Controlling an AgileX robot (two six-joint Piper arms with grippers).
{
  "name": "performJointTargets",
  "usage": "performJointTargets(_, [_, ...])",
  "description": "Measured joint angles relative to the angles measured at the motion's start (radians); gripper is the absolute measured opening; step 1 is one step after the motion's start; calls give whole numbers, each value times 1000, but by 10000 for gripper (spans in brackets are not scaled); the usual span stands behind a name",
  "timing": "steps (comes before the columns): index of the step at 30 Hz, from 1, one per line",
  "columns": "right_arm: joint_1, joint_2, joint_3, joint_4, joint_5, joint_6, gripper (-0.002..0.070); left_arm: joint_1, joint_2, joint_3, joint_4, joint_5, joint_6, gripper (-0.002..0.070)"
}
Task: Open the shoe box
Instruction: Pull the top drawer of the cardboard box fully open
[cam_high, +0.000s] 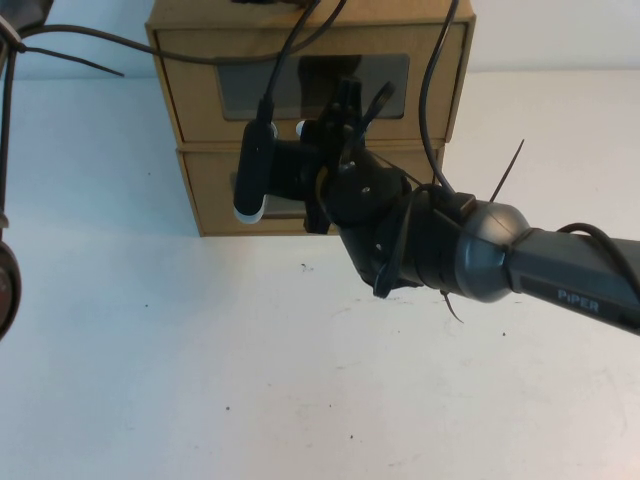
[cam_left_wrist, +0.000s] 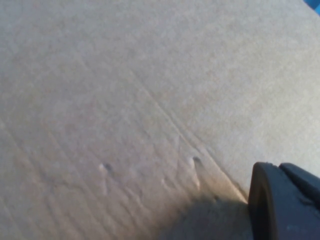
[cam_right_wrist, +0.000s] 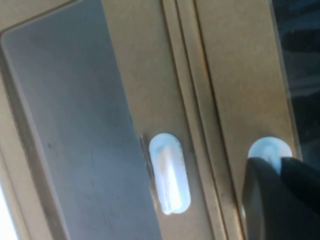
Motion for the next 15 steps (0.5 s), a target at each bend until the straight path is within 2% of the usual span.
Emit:
performJointTargets(7, [0, 0, 0, 22, 4, -56, 10, 0, 0, 0, 0, 0, -3, -5])
performJointTargets(15, [20, -32, 8, 177, 41, -196, 10, 0, 0, 0, -18, 16, -14, -5])
